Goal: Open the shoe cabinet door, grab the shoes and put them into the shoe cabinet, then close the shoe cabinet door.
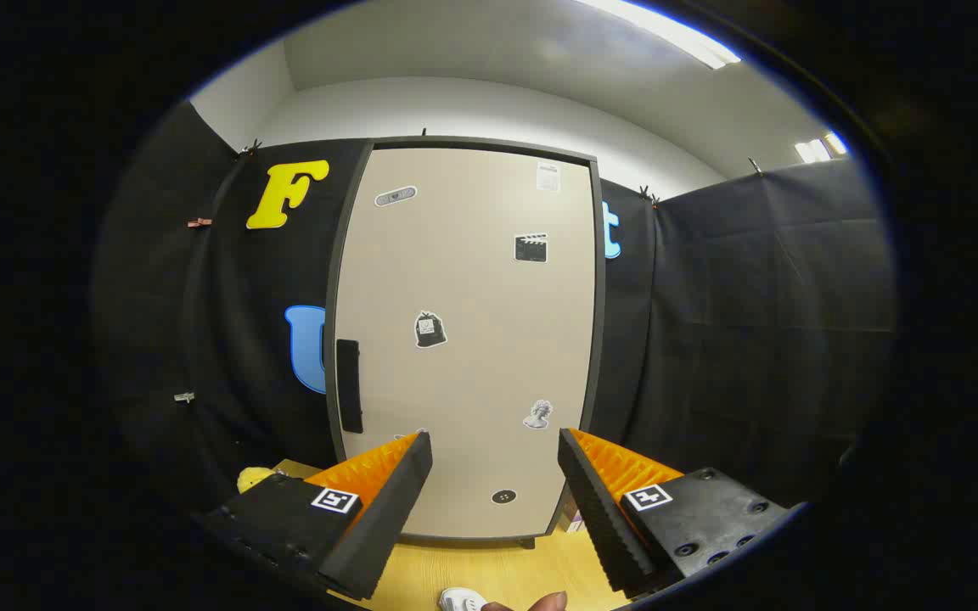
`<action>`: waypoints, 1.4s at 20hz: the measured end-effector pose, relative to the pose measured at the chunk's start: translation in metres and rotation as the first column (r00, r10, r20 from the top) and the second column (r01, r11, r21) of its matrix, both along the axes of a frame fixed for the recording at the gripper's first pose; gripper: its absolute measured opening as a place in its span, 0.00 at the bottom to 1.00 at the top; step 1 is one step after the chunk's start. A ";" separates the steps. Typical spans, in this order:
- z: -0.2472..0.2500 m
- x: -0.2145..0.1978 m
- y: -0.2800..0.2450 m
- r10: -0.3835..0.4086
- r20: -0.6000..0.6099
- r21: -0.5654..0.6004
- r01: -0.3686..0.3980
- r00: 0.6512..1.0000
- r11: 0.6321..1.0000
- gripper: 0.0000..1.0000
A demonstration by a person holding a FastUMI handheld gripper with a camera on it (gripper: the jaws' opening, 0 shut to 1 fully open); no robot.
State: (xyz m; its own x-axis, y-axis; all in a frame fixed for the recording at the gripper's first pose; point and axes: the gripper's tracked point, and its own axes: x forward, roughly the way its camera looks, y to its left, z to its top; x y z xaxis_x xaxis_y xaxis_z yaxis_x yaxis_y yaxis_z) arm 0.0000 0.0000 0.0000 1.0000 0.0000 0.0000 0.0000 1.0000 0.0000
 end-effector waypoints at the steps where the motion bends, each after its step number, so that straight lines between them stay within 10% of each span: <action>1: 0.000 -0.001 0.002 0.003 -0.001 0.003 -0.003 1.000 1.000 0.97; 28: 0.036 0.021 0.091 0.113 0.056 0.076 -0.118 0.992 0.990 0.97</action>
State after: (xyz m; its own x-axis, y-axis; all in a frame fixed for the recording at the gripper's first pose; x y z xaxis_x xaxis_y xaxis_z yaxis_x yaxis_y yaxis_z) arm 0.0208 0.0913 0.0364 0.9920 0.1134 0.0555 -0.1175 0.9901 0.0764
